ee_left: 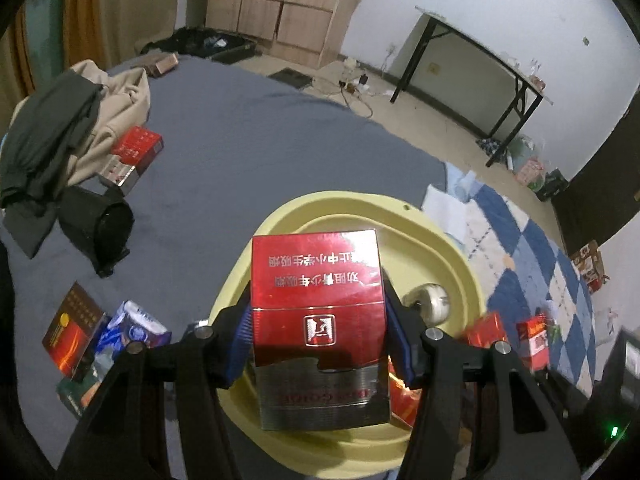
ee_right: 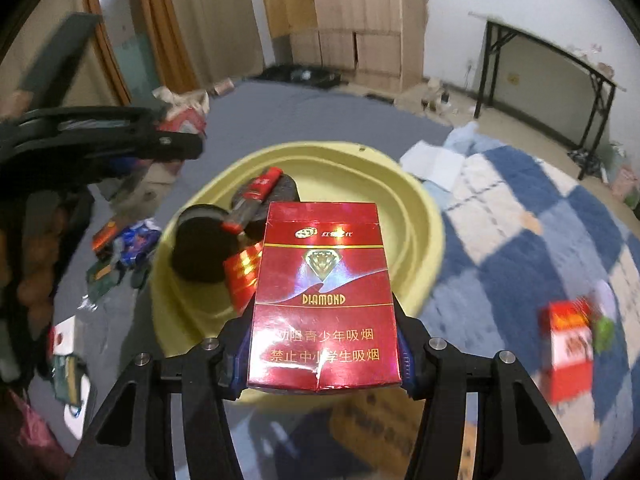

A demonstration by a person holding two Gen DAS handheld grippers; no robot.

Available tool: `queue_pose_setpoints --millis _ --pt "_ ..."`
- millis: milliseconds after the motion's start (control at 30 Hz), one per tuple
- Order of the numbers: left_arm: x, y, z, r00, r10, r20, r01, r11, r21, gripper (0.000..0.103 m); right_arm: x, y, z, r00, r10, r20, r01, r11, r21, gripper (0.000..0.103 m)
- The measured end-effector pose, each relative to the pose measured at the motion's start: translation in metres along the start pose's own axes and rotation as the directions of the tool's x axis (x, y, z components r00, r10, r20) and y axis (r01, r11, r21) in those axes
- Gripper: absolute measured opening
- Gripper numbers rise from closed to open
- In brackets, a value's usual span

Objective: Organize rigid objects
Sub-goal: 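Open both grippers to drop the red boxes into the tray, then grasp the Double Happiness box with the left gripper while the right gripper grasps the purple plush toy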

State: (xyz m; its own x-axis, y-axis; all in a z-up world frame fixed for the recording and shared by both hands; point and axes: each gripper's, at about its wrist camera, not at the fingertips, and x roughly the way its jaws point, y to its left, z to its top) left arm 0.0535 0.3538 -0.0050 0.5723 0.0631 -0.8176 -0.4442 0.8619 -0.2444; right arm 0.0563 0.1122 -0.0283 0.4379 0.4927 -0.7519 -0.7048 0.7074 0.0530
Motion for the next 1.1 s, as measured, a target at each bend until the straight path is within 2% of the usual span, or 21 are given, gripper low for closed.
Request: queue_pose_setpoints --millis 200,300,367,433,500,533,567,600,633,700,800,933,1033,1100 --pt "0.037 0.005 0.011 0.999 -0.013 -0.044 0.013 1.000 0.005 0.058 0.043 0.000 0.033 0.997 -0.040 -0.072 0.034 0.996 -0.085 0.055" --pt "0.052 0.008 0.009 0.996 -0.042 -0.075 0.040 0.999 -0.027 0.058 0.052 0.009 0.036 0.996 -0.057 -0.064 0.049 0.992 -0.116 0.055" --pt "0.060 0.005 0.005 0.995 -0.024 -0.101 0.024 1.000 -0.004 0.059 0.059 0.012 0.039 0.996 -0.056 -0.064 0.048 0.992 -0.118 0.055" --pt "0.059 0.002 0.003 0.995 -0.027 -0.093 0.028 1.000 0.012 0.060 0.066 0.013 0.040 0.996 -0.055 -0.067 0.047 0.993 -0.111 0.056" --pt "0.054 0.000 0.004 0.996 -0.032 -0.087 0.033 0.999 0.018 0.073 0.064 0.013 0.039 0.997 -0.049 -0.056 0.043 0.993 -0.109 0.058" --pt "0.046 0.000 0.006 0.997 -0.046 -0.067 0.047 0.999 0.009 0.086 0.062 0.013 0.038 0.997 -0.055 -0.048 0.049 0.992 -0.114 0.068" --pt "0.039 0.000 0.007 0.997 -0.058 -0.045 0.058 0.998 0.003 0.097 0.057 0.012 0.036 0.998 -0.055 -0.042 0.050 0.992 -0.114 0.074" --pt "0.030 -0.002 0.009 0.998 -0.060 -0.020 0.060 0.998 0.003 0.101 0.051 0.011 0.033 0.998 -0.050 -0.027 0.047 0.993 -0.106 0.085" --pt "0.020 -0.006 0.011 0.999 -0.052 0.004 0.052 0.999 0.014 0.103 0.043 0.009 0.029 0.999 -0.044 -0.016 0.042 0.994 -0.096 0.091" --pt "0.002 -0.021 0.014 0.999 -0.042 0.025 0.041 0.998 0.054 0.103 0.019 0.000 0.020 0.999 -0.036 0.014 0.037 0.997 -0.064 0.095" --pt "-0.024 -0.054 0.008 0.995 -0.081 0.061 0.072 0.988 0.138 0.103 -0.020 -0.018 -0.001 0.996 -0.048 0.079 0.047 0.999 0.022 0.103" --pt "-0.048 -0.103 -0.020 0.987 -0.149 0.055 0.132 0.961 0.243 0.103 -0.082 -0.054 -0.048 0.979 -0.138 0.150 0.117 0.983 0.143 0.103" --pt "-0.055 -0.130 -0.045 0.982 -0.189 -0.001 0.181 0.937 0.300 0.103 -0.117 -0.093 -0.086 0.962 -0.229 0.147 0.190 0.952 0.240 0.103" --pt "-0.059 -0.147 -0.057 0.983 -0.182 -0.011 0.174 0.920 0.352 0.103 -0.133 -0.121 -0.105 0.954 -0.269 0.134 0.219 0.927 0.303 0.103"
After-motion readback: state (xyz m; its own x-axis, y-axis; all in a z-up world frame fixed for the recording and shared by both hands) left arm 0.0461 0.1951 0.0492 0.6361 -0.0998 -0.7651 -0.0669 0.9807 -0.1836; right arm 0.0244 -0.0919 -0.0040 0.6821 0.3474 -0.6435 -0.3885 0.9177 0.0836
